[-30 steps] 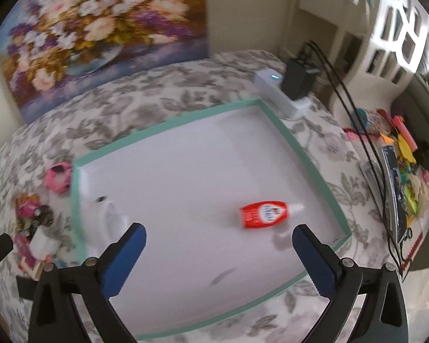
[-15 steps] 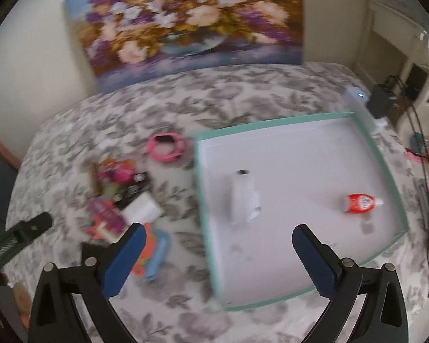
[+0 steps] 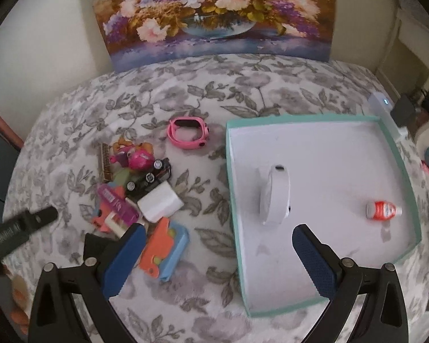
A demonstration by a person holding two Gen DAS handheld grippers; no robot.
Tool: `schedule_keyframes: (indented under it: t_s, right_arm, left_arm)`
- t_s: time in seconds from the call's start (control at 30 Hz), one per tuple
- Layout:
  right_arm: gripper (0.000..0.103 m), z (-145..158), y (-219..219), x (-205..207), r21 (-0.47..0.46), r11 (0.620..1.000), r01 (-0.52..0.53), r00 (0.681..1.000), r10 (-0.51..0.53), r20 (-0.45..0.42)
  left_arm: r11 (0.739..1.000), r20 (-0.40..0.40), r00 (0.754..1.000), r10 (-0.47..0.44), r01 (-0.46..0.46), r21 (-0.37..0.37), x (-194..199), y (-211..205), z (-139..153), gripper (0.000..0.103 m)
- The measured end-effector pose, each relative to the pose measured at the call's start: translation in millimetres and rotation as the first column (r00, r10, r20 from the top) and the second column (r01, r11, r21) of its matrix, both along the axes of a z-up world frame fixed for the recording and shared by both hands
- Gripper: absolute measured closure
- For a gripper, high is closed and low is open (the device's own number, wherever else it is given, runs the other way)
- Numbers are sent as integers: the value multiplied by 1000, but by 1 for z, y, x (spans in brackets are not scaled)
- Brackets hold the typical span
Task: Organize rigid objects
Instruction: 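Move the left gripper back to the pile and grasp the black charger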
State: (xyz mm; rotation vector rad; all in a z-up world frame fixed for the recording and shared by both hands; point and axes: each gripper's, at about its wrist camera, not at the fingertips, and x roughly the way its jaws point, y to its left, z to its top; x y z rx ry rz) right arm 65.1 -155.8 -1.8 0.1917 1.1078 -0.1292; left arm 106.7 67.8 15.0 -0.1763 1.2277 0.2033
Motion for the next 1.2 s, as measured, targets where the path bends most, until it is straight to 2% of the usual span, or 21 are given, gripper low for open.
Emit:
schedule_keyframes:
  t_s: [0.07, 0.17, 0.33, 0.57, 0.8, 0.87, 0.93, 1.2]
  right_arm:
    - [0, 6, -1, 4, -1, 1000, -2, 1000, 2, 9]
    - [0, 21, 0, -1, 5, 1000, -6, 997, 6, 74]
    - [0, 23, 11, -9, -14, 998, -57, 994, 58, 89]
    - [0, 13, 15, -7, -7, 997, -73, 994, 74, 77]
    - [0, -3, 12, 0, -4, 997, -72, 996, 72, 47]
    - [0, -7, 12, 1, -3, 997, -71, 997, 71, 35]
    - [0, -10, 11, 2, -4, 998, -67, 997, 67, 28]
    - [0, -15, 10, 4, -2, 998, -66, 998, 66, 14]
  left_arm:
    - [1000, 22, 1000, 1, -1, -12, 2, -2, 8, 7]
    - [1000, 62, 998, -24, 25, -16, -3, -8, 16, 7]
    - [995, 5, 995, -104, 104, -12, -13, -19, 1, 7]
    - [987, -77, 984, -159, 156, -36, -13, -27, -26, 7]
    - [975, -141, 965, -222, 222, -16, -6, -47, -49, 8]
    - [968, -152, 956, -250, 250, -20, -5, -55, -55, 12]
    - [964, -164, 950, -265, 267, -11, -3, -60, -59, 24]
    - [956, -203, 936, -290, 291, -21, -5, -65, -74, 26]
